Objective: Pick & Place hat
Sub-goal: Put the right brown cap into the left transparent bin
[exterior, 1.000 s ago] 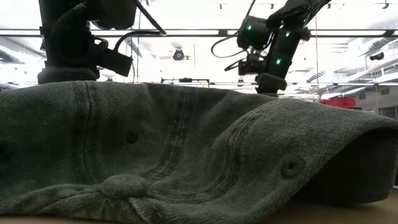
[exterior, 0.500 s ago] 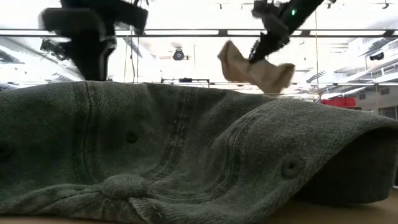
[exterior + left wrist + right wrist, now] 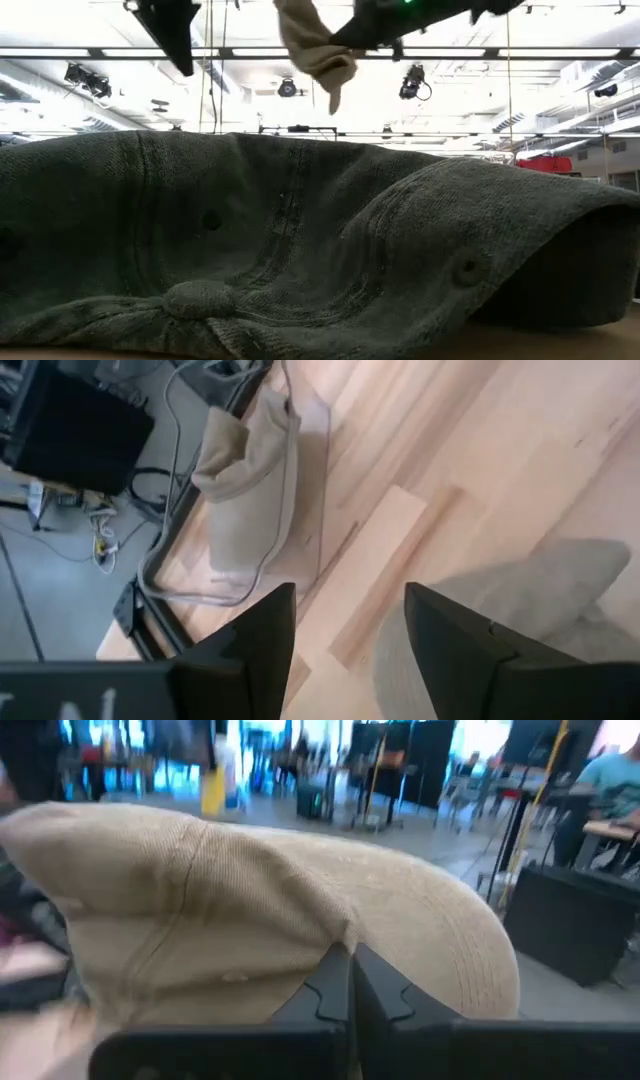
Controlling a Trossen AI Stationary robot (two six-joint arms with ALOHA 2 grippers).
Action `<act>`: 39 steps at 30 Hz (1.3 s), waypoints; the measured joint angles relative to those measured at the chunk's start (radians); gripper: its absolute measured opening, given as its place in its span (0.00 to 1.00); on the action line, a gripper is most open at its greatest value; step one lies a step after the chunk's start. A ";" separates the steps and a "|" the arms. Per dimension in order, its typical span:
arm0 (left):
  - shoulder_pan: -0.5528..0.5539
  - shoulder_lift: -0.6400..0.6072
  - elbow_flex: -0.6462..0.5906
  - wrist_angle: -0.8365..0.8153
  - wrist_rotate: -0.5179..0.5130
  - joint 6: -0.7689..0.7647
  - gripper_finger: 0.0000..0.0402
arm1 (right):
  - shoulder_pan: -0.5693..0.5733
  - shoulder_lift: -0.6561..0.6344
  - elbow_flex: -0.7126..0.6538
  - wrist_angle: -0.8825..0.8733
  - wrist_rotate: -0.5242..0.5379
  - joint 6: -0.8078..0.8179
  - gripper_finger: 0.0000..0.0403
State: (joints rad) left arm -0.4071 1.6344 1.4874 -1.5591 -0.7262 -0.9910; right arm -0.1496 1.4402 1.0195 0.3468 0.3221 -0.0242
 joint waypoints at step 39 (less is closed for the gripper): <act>0.016 -0.034 -0.002 -0.012 -0.039 -0.023 0.48 | -0.162 0.799 0.732 -0.244 -0.054 0.405 0.04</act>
State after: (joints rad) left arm -0.3912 1.6009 1.4857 -1.5711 -0.7650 -1.0136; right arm -0.3114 2.2395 1.7512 0.1023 0.2677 0.3808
